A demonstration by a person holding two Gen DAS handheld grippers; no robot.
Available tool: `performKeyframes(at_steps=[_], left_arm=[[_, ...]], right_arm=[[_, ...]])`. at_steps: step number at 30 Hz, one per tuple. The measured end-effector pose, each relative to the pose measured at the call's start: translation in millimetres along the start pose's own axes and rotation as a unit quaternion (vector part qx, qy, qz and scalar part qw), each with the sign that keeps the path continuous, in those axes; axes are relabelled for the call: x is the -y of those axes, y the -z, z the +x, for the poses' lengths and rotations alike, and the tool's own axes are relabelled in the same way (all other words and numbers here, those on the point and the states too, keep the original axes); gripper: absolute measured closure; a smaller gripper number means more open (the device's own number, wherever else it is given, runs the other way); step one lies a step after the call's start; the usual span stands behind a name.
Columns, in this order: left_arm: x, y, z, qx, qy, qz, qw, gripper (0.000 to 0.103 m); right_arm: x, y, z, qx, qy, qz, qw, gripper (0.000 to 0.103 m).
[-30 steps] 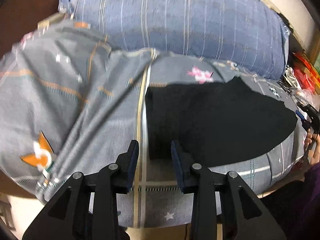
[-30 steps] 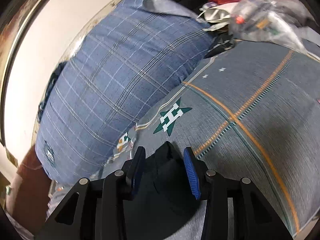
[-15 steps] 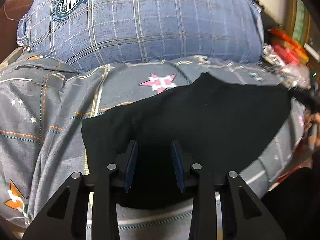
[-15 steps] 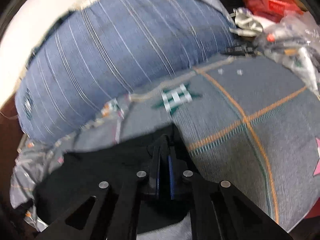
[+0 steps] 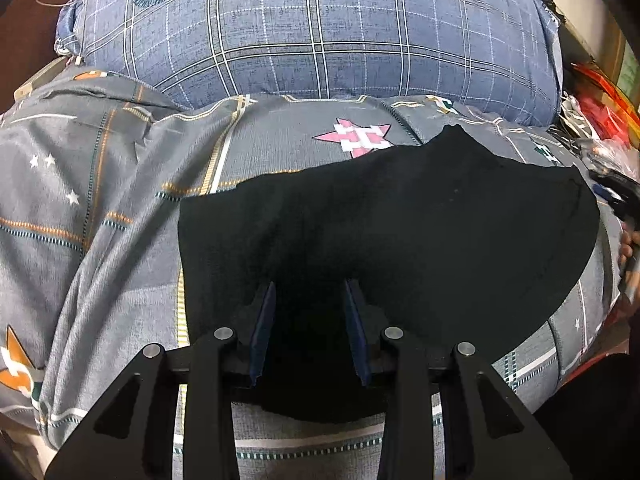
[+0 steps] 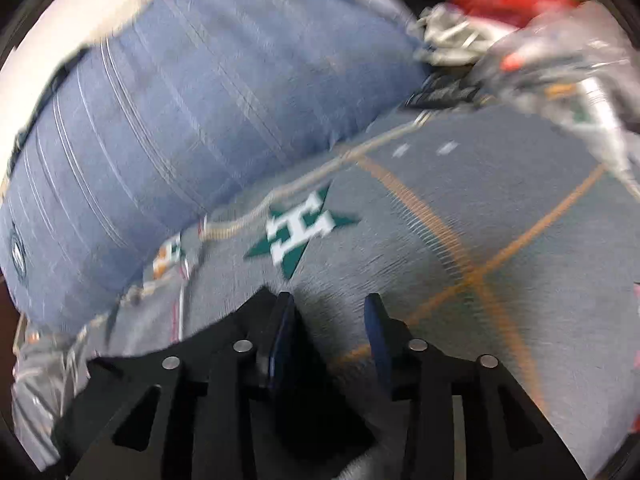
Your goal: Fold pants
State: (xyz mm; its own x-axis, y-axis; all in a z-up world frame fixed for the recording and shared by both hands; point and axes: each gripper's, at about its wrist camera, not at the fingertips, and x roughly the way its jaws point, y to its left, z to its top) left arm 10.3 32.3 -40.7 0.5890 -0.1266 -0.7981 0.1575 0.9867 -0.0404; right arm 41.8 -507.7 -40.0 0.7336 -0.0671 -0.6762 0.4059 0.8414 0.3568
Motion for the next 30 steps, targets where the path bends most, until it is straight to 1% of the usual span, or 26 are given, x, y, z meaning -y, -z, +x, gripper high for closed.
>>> performKeyframes(at_steps=[1, 2, 4, 5, 7, 8, 9, 10, 11, 12, 13, 14, 15, 16, 17, 20, 22, 24, 25, 26, 27, 28, 30], left_arm=[[1, 0, -2, 0.003, 0.002, -0.002, 1.0000, 0.071], [2, 1, -5, 0.009, 0.005, -0.001, 0.9999, 0.071], [9, 4, -13, 0.025, 0.005, 0.009, 0.9996, 0.071], [10, 5, -15, 0.028, 0.006, 0.012, 0.9995, 0.071], [14, 8, -17, 0.033, 0.013, 0.015, 0.9993, 0.071], [15, 10, -15, 0.029, 0.007, 0.018, 0.9994, 0.071], [15, 13, -8, 0.018, -0.003, 0.020, 0.9996, 0.071], [15, 14, -1, 0.004, -0.010, 0.021, 0.9997, 0.071], [14, 18, 10, -0.016, -0.015, 0.024, 0.9995, 0.070], [14, 21, 12, -0.013, -0.015, 0.028, 0.9994, 0.070], [16, 20, 9, -0.008, -0.016, 0.031, 0.9994, 0.070], [18, 19, 5, -0.016, -0.018, 0.036, 0.9991, 0.070], [19, 17, -1, -0.013, -0.008, 0.032, 0.9994, 0.070], [19, 15, -10, 0.002, 0.007, 0.025, 0.9997, 0.070], [20, 13, -16, 0.009, 0.012, 0.023, 0.9996, 0.070], [29, 5, -34, 0.029, 0.022, 0.033, 0.9988, 0.069], [39, -1, -44, 0.041, 0.034, 0.044, 0.9976, 0.067], [54, -5, -51, 0.053, 0.045, 0.060, 0.9958, 0.060], [59, -6, -52, 0.057, 0.048, 0.064, 0.9952, 0.052], [68, -7, -55, 0.064, 0.053, 0.074, 0.9938, 0.045], [73, -10, -55, 0.069, 0.056, 0.081, 0.9927, 0.043], [80, -13, -55, 0.073, 0.060, 0.088, 0.9917, 0.039], [94, -17, -53, 0.073, 0.068, 0.103, 0.9896, 0.037]], right_arm=[[2, 3, -15, 0.021, -0.017, -0.002, 1.000, 0.064], [2, 5, -23, 0.024, -0.027, -0.006, 0.999, 0.064], [-7, 13, -39, 0.022, -0.051, -0.030, 0.998, 0.067], [-14, 18, -45, 0.022, -0.056, -0.050, 0.997, 0.068], [-32, 31, -54, 0.015, -0.074, -0.088, 0.993, 0.073], [-39, 35, -54, 0.007, -0.079, -0.099, 0.992, 0.076], [-48, 43, -48, -0.009, -0.074, -0.122, 0.990, 0.076], [-53, 47, -41, -0.019, -0.062, -0.133, 0.989, 0.076], [-53, 52, -26, -0.046, -0.039, -0.139, 0.988, 0.079], [-47, 57, -7, -0.088, -0.019, -0.129, 0.988, 0.091], [-41, 58, -3, -0.095, -0.024, -0.112, 0.989, 0.095], [-38, 54, -9, -0.086, -0.026, -0.100, 0.991, 0.095], [-37, 48, -25, -0.064, -0.040, -0.089, 0.993, 0.087], [-35, 47, -36, -0.042, -0.054, -0.083, 0.994, 0.086], [-33, 46, -48, -0.023, -0.069, -0.073, 0.995, 0.086], [-17, 51, -74, -0.004, -0.123, -0.015, 0.992, 0.086], [-13, 53, -87, 0.007, -0.140, -0.005, 0.990, 0.085], [-11, 57, -99, 0.024, -0.147, -0.002, 0.989, 0.080], [-10, 59, -104, 0.030, -0.148, -0.001, 0.989, 0.079], [-10, 62, -106, 0.031, -0.150, -0.001, 0.988, 0.076], [-11, 64, -108, 0.031, -0.151, 0.000, 0.988, 0.072], [-13, 64, -110, 0.030, -0.150, 0.000, 0.988, 0.071], [-14, 68, -110, 0.021, -0.148, -0.001, 0.989, 0.071]])
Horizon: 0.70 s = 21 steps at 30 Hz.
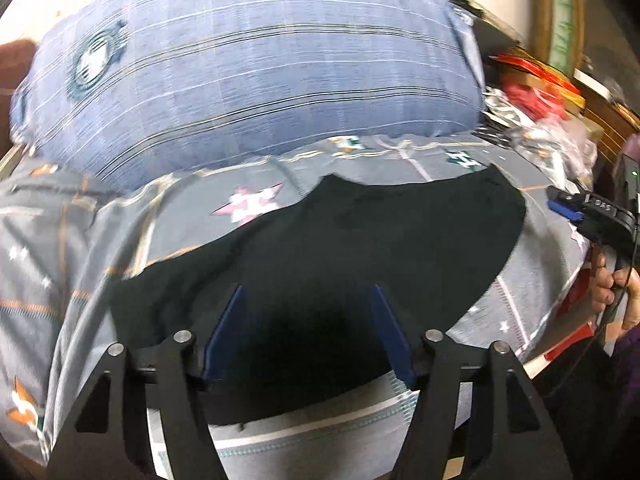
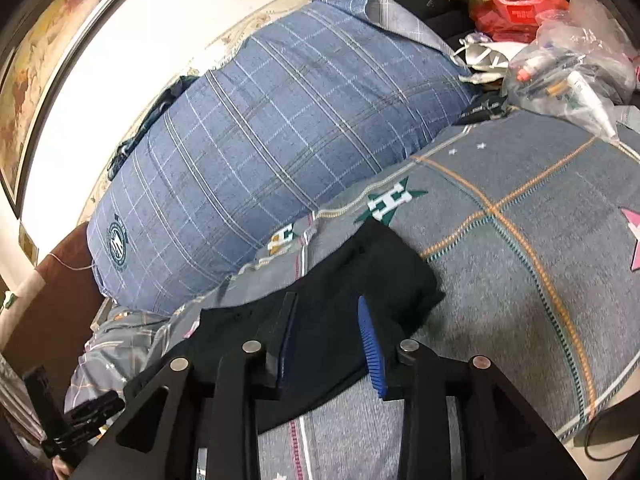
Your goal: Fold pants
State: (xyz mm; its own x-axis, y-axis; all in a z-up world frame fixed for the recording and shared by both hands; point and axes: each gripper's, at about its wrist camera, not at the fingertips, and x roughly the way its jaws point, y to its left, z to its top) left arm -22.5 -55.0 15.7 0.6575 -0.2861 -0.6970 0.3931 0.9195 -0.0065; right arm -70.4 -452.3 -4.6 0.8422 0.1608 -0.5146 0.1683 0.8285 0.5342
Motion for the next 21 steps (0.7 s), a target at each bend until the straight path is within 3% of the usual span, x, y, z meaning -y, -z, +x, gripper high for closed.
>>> performKeyframes(at_steps=[2, 5, 13, 21], left_arm=[[11, -7, 7, -0.005, 0.014, 0.013, 0.9998, 0.036], [32, -21, 16, -0.008, 0.034, 0.030, 0.9989, 0.033], [85, -68, 48, -0.034, 0.089, 0.107, 0.9897, 0.031], [108, -113, 85, -0.063, 0.123, 0.118, 0.9833, 0.025]], right_arm=[[1, 5, 0, -0.009, 0.002, 0.003, 1.000, 0.071], [9, 7, 2, -0.013, 0.002, 0.013, 1.000, 0.062], [33, 7, 3, -0.020, -0.006, 0.056, 0.998, 0.061], [52, 2, 12, -0.034, -0.047, 0.115, 0.992, 0.059]])
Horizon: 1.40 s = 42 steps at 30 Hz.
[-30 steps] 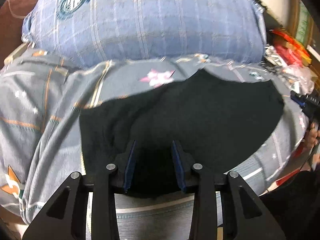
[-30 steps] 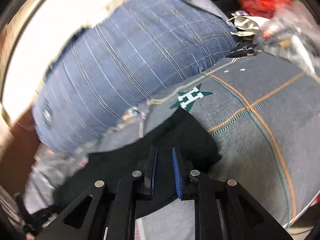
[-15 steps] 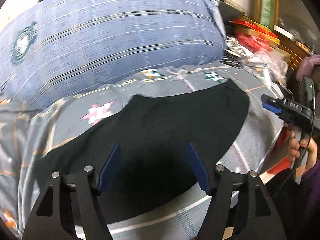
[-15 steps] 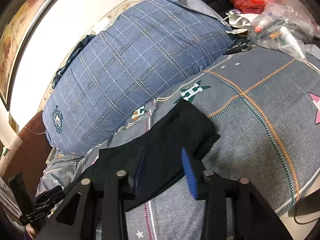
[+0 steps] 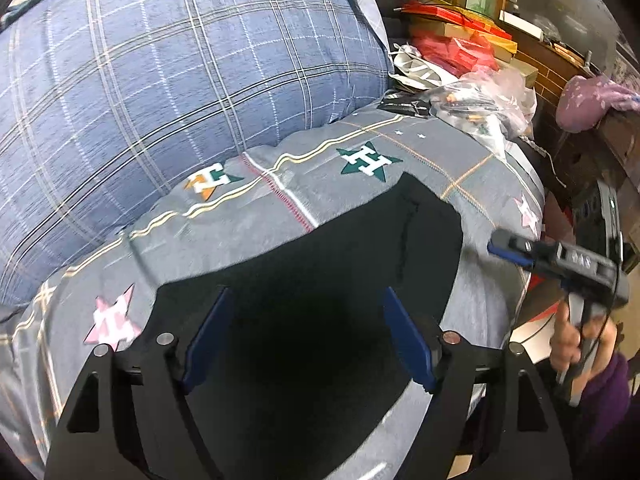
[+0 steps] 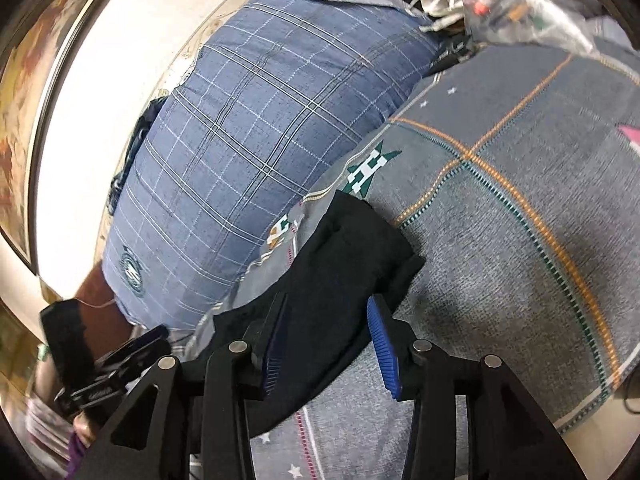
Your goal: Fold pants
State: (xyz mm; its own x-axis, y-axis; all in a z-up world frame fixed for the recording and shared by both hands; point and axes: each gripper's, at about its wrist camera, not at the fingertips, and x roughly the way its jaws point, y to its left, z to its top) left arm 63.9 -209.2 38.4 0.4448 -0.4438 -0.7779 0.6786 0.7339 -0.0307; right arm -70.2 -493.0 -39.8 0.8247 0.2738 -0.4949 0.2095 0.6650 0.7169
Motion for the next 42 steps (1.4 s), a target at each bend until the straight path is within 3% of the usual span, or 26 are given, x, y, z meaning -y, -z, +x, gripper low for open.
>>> performKeyframes(at_steps=[8, 14, 24, 35, 37, 38, 42], left_arm=[[17, -34, 53, -0.060, 0.048, 0.021, 0.9968, 0.023], [27, -57, 88, -0.085, 0.065, 0.048, 0.9932, 0.023], [42, -77, 137, -0.119, 0.129, 0.088, 0.9805, 0.023], [53, -79, 159, -0.136, 0.183, 0.123, 0.9659, 0.023], [55, -77, 162, -0.141, 0.190, 0.128, 0.9631, 0.026], [55, -76, 165, -0.145, 0.196, 0.130, 0.9609, 0.032], [55, -75, 168, -0.140, 0.207, 0.137, 0.9587, 0.045]], right_arm=[[5, -4, 9, -0.009, -0.001, 0.028, 1.000, 0.046], [12, -8, 21, -0.017, 0.016, 0.042, 0.999, 0.046], [25, -16, 42, -0.031, 0.041, 0.072, 0.996, 0.046], [28, -23, 57, -0.022, 0.042, 0.071, 0.996, 0.046], [29, -23, 60, -0.020, 0.038, 0.072, 0.996, 0.049], [29, -24, 61, -0.021, 0.038, 0.072, 0.996, 0.052], [35, -25, 70, -0.029, 0.044, 0.076, 0.996, 0.081]])
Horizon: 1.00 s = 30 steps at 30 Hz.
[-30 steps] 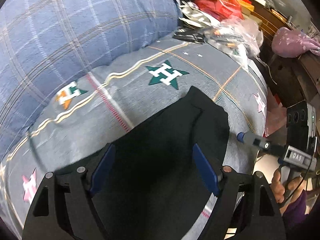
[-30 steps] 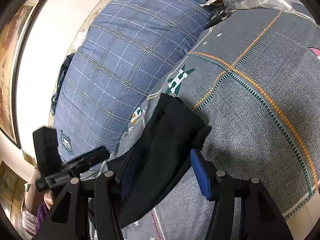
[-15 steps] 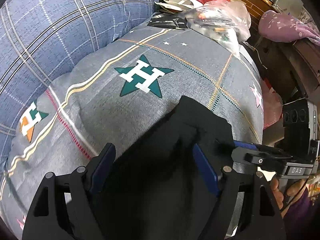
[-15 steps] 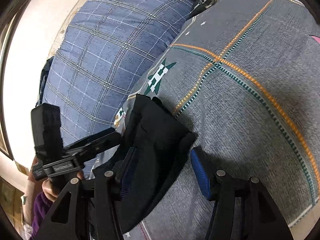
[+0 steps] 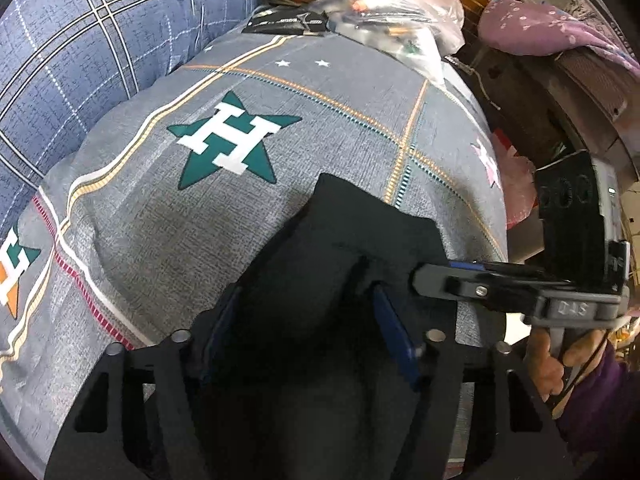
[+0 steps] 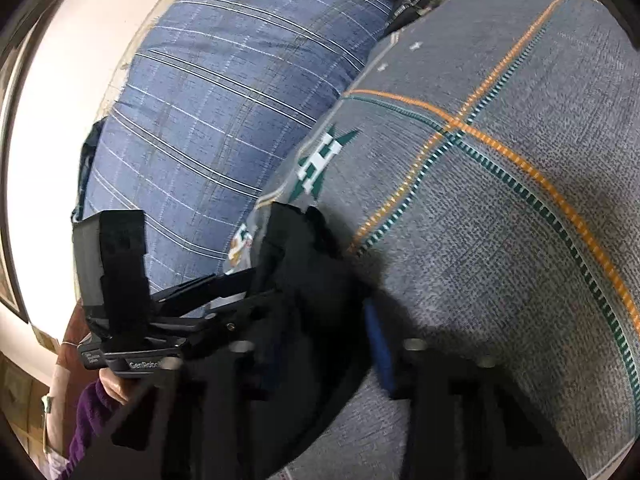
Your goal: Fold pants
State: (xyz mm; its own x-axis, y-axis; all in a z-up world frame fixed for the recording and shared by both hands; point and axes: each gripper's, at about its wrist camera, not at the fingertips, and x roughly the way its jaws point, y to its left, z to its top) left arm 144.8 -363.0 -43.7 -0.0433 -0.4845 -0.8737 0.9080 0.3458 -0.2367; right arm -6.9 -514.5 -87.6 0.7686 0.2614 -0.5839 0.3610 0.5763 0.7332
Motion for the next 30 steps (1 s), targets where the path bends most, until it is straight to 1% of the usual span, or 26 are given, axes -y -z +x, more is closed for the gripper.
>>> performKeyframes(at_steps=[2, 3, 5, 6, 8, 10, 11, 13, 16, 19, 20, 23, 24, 25, 27, 29, 30], left_arm=[[-1, 0, -1, 0.004, 0.002, 0.001, 1.0000, 0.064], [-1, 0, -1, 0.003, 0.001, 0.000, 1.0000, 0.067], [-3, 2, -2, 0.001, 0.010, -0.008, 0.9999, 0.089], [-5, 3, -2, 0.000, 0.007, -0.015, 0.9999, 0.090], [-10, 6, -7, 0.010, 0.016, -0.035, 0.9992, 0.093], [-12, 10, -15, 0.024, 0.021, -0.047, 0.9984, 0.095], [-13, 13, -23, 0.039, 0.026, -0.056, 0.9973, 0.095], [-13, 18, -36, 0.055, 0.027, -0.066, 0.9959, 0.095], [-15, 34, -66, 0.087, 0.023, -0.084, 0.9925, 0.095], [-17, 52, -91, 0.106, 0.015, -0.104, 0.9888, 0.095], [-18, 62, -101, 0.114, 0.008, -0.112, 0.9872, 0.095], [-22, 86, -118, 0.125, -0.007, -0.132, 0.9833, 0.095], [-26, 102, -125, 0.129, -0.016, -0.147, 0.9805, 0.095], [-29, 109, -127, 0.131, -0.020, -0.157, 0.9787, 0.094], [-40, 136, -134, 0.131, -0.029, -0.192, 0.9722, 0.092], [-50, 159, -137, 0.131, -0.040, -0.224, 0.9651, 0.085], [-56, 176, -139, 0.130, -0.040, -0.243, 0.9603, 0.082]], right_arm=[[3, -1, 1, -0.001, -0.009, 0.011, 1.000, 0.084], [3, -1, 1, -0.001, -0.010, 0.010, 1.000, 0.084], [-1, 0, 0, 0.003, -0.010, 0.000, 1.000, 0.087], [-5, 1, -2, 0.006, -0.014, -0.009, 1.000, 0.087], [-17, 3, -8, 0.016, -0.031, -0.036, 0.999, 0.088], [-28, 7, -13, 0.023, -0.046, -0.060, 0.997, 0.088], [-34, 9, -15, 0.025, -0.054, -0.073, 0.996, 0.088], [-46, 14, -17, 0.027, -0.070, -0.097, 0.992, 0.088], [-65, 23, -24, 0.035, -0.094, -0.134, 0.986, 0.088], [-89, 33, -27, 0.037, -0.120, -0.173, 0.977, 0.088], [-95, 38, -27, 0.034, -0.128, -0.183, 0.974, 0.088], [-120, 58, -21, 0.012, -0.154, -0.218, 0.964, 0.088], [-128, 65, -18, 0.004, -0.158, -0.231, 0.960, 0.088], [-133, 71, -16, -0.004, -0.161, -0.238, 0.958, 0.088], [-148, 88, -6, -0.030, -0.168, -0.258, 0.951, 0.088], [-161, 106, 7, -0.066, -0.174, -0.273, 0.944, 0.088], [-166, 114, 13, -0.079, -0.176, -0.279, 0.941, 0.088]])
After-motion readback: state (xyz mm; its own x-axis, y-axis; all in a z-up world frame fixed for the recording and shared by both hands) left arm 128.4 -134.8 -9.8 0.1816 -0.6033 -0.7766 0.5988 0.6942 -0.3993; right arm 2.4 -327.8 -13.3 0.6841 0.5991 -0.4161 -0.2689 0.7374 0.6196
